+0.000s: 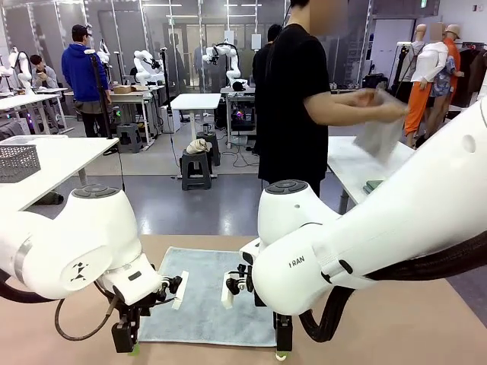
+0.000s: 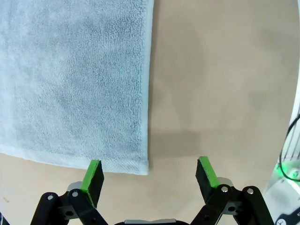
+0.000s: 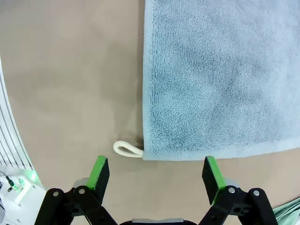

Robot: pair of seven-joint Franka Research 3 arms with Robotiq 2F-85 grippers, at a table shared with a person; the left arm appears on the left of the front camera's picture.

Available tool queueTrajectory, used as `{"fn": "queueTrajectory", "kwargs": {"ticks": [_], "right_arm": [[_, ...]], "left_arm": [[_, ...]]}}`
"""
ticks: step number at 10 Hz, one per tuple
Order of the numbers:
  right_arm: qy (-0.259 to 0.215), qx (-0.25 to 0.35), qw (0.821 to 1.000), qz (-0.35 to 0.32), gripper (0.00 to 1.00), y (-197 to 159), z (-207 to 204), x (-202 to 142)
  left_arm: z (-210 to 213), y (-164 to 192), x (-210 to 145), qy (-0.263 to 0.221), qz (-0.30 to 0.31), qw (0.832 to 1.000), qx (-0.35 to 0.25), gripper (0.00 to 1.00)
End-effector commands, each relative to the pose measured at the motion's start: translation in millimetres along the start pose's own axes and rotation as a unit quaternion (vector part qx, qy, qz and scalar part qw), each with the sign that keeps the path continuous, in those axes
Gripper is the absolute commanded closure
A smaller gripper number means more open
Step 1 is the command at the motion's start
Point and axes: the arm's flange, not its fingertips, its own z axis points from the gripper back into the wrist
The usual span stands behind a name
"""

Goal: Fold the towels and place them in the basket.
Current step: When a person lays out a Towel with hook on the table, fold it in half twice.

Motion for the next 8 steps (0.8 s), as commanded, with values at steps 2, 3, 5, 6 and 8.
{"fn": "queueTrajectory", "kwargs": {"ticks": [2,3,5,6,8], "right_arm": [[-0.026,0.01,1.0,0.005,0.0,3.2,-8.0,-5.7],[-0.024,0.009,1.0,0.0,0.0,4.7,-9.6,-7.1],[-0.013,0.006,1.0,-0.015,0.0,9.8,-12.1,-10.8],[-0.025,0.007,1.0,-0.008,0.0,14.3,-17.4,-13.9],[-0.03,0.008,1.0,-0.004,0.0,13.6,-19.5,-12.9]], "left_arm": [[-13.6,7.3,-2.3,-0.001,-0.01,1.0,0.018,0.0],[-14.9,8.0,-2.8,-0.002,-0.012,1.0,0.02,0.0],[-17.4,9.7,-5.0,-0.005,-0.014,1.0,0.022,0.0],[-17.2,10.6,-5.6,-0.004,-0.015,1.0,0.023,0.0],[-16.3,10.8,-5.5,-0.004,-0.017,1.0,0.023,0.0]]}}
